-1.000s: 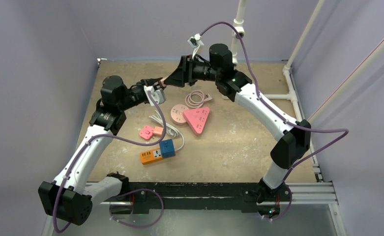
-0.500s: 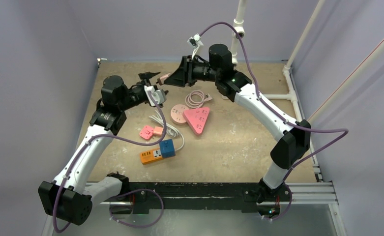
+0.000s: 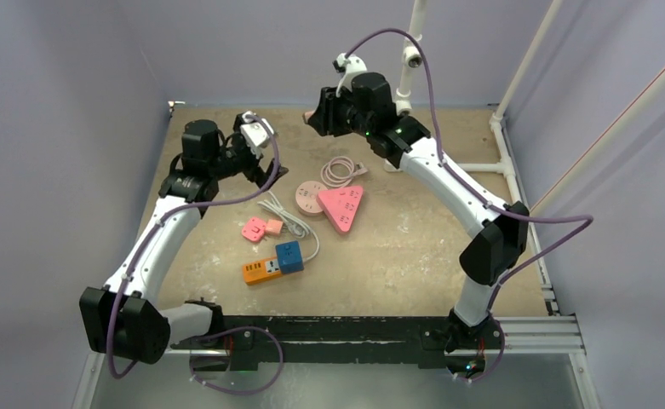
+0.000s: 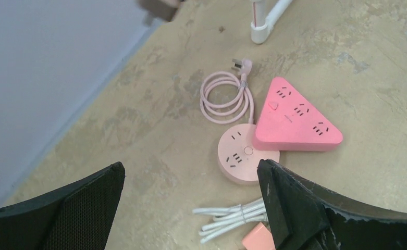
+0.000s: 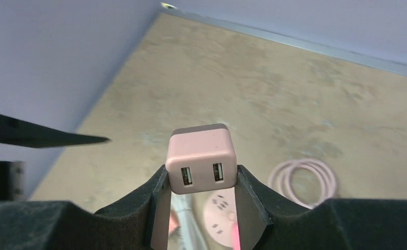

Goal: Insert the plug

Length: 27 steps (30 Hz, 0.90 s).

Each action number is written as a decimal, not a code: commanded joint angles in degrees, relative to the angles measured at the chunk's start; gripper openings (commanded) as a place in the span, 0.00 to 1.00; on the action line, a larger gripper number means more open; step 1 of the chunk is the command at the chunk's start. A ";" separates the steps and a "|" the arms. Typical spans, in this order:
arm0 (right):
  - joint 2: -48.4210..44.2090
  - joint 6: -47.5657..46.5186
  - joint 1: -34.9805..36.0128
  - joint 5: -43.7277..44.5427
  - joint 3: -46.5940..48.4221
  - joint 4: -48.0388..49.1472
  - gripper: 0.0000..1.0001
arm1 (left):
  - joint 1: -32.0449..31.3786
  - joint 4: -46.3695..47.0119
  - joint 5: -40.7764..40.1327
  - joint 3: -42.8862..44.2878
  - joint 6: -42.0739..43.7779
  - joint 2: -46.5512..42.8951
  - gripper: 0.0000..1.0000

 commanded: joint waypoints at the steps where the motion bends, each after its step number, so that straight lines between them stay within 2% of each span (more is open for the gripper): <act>1: 0.76 -6.56 1.83 13.18 -4.01 -0.42 0.00 | 4.71 -4.88 2.57 4.78 -7.12 4.53 0.99; 7: 2.62 -10.78 3.78 12.98 -7.96 1.21 0.00 | 6.16 -7.94 1.39 6.49 -6.45 8.91 0.99; 14: 6.51 -14.48 7.34 8.27 -9.05 1.22 0.00 | 6.20 -7.99 2.60 5.63 -6.70 10.30 0.99; 18: 7.98 -16.19 8.51 11.07 -8.91 0.25 0.00 | 6.20 -9.00 1.98 5.88 -7.03 12.86 0.98; 23: 5.13 -24.06 9.41 11.49 -14.57 3.36 0.00 | 6.37 -11.80 -0.44 9.08 -7.09 19.67 0.88; 27: 1.87 -30.12 9.41 8.67 -17.52 6.97 0.00 | 6.38 -11.17 1.64 11.59 -11.90 23.65 0.81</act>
